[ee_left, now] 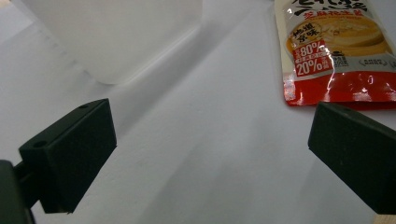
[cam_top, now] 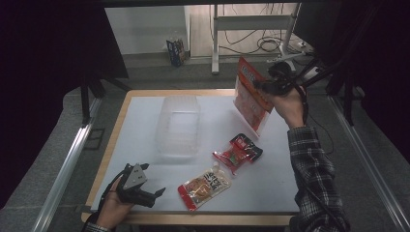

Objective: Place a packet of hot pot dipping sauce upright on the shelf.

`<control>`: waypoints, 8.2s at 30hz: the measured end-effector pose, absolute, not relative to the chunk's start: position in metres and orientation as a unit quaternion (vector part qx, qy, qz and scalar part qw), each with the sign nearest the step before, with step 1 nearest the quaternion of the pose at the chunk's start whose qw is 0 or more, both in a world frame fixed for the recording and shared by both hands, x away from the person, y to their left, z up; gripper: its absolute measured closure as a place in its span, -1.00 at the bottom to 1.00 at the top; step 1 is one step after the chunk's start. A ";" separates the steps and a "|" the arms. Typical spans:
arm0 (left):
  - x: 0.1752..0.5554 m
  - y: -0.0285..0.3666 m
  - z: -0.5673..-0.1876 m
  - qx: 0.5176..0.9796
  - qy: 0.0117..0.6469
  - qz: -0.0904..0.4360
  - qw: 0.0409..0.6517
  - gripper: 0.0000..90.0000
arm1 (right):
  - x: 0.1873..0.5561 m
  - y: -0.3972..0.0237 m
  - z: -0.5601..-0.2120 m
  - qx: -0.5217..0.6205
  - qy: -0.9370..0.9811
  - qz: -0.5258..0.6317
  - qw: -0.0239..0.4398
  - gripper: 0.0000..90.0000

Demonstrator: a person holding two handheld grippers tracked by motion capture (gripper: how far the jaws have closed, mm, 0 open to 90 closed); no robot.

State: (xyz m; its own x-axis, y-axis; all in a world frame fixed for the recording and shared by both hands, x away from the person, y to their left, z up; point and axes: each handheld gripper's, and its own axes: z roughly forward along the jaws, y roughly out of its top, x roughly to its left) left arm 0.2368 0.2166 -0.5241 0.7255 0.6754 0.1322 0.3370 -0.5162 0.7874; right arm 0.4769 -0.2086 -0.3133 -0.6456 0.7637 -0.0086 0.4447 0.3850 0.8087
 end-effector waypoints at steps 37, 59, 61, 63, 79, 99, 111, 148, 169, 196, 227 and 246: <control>0.236 0.227 -0.516 0.805 0.315 0.173 0.472 -1.00 | 0.481 -0.133 -0.290 0.318 0.803 0.493 0.104 0.97; 0.235 0.230 -0.514 0.789 0.315 0.157 0.503 -1.00 | 0.484 -0.056 -0.283 0.282 0.805 0.519 0.061 0.97; 0.235 0.229 -0.514 0.791 0.313 0.160 0.501 -1.00 | 0.485 -0.048 -0.286 0.279 0.806 0.519 0.057 0.97; 0.235 0.229 -0.514 0.792 0.312 0.161 0.500 -1.00 | 0.486 -0.040 -0.289 0.278 0.808 0.517 0.053 0.97; 0.233 0.229 -0.513 0.795 0.305 0.176 0.494 -1.00 | 0.509 -0.001 -0.339 0.303 0.832 0.461 0.066 0.96; 0.232 0.224 -0.515 0.807 0.293 0.196 0.474 -1.00 | 0.515 0.001 -0.352 0.279 0.847 0.424 0.160 0.19; 0.232 0.222 -0.515 0.810 0.290 0.197 0.470 -1.00 | 0.515 -0.016 -0.345 0.294 0.830 0.429 0.200 -0.59; 0.232 0.221 -0.516 0.813 0.286 0.199 0.467 -1.00 | 0.473 -0.076 -0.348 0.249 0.855 0.394 0.228 -0.98; 0.232 0.219 -0.517 0.816 0.284 0.201 0.461 -1.00 | 0.441 -0.111 -0.388 0.264 0.856 0.388 0.218 -0.97; 0.233 0.213 -0.518 0.822 0.308 0.189 0.439 -0.99 | 0.402 -0.174 -0.431 0.286 0.840 0.423 0.186 -0.96; 0.240 0.193 -0.511 0.820 0.308 0.177 0.448 -0.98 | 0.374 -0.207 -0.449 0.328 0.826 0.422 0.182 -1.00; 0.284 0.141 -0.500 0.814 0.270 0.151 0.491 -0.45 | 0.363 -0.228 -0.470 0.336 0.824 0.422 0.176 -1.00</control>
